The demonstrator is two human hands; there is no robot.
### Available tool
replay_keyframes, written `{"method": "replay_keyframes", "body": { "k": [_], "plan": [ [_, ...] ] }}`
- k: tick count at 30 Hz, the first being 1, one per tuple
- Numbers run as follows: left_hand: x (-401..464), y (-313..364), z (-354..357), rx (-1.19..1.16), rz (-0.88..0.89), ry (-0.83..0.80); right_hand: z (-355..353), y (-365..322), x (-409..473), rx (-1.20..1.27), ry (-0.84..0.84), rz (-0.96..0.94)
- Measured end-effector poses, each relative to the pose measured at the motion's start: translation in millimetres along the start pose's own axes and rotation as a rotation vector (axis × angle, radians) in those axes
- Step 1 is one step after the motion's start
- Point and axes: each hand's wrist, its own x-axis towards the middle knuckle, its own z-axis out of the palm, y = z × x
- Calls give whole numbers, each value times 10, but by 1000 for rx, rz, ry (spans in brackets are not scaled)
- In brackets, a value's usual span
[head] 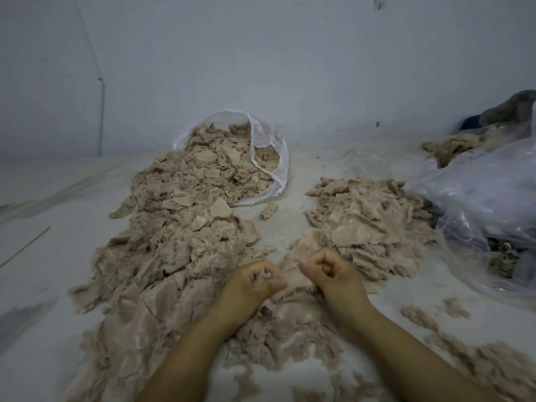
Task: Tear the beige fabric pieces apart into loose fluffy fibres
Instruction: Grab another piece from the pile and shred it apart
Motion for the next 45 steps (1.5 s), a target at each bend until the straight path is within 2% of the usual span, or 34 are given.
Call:
{"method": "replay_keyframes", "body": {
  "k": [8,11,15,19,26,29,33,39,42,45],
  "plan": [
    [10,-6,28,-89,-40,101,-10,0,40,-51,158,-78],
    [25,-42,22,-99,-46,136,-12,-2,30,-3,153,-28],
    [-13,-22,7,-203,-85,-26,40,16,-5,11,21,43],
    [-30,-22,41,-132,-143,-150,68,29,-16,-1,-21,33],
    [-34,13,81,-299,-194,-58,66,82,-12,-83,-14,6],
    [-38,40,96,-379,-196,-49,44,66,21,-100,86,-4],
    [-32,23,100,-290,-146,-6,-50,-13,63,-64,181,-15],
    [-17,-2,61,-215,-148,59,-30,-16,29,-15,83,88],
    [-21,-17,78,-161,-119,3,18,28,29,45,69,117],
    [-21,4,92,-169,-118,-36,0,48,67,77,167,95]
  ]
}}
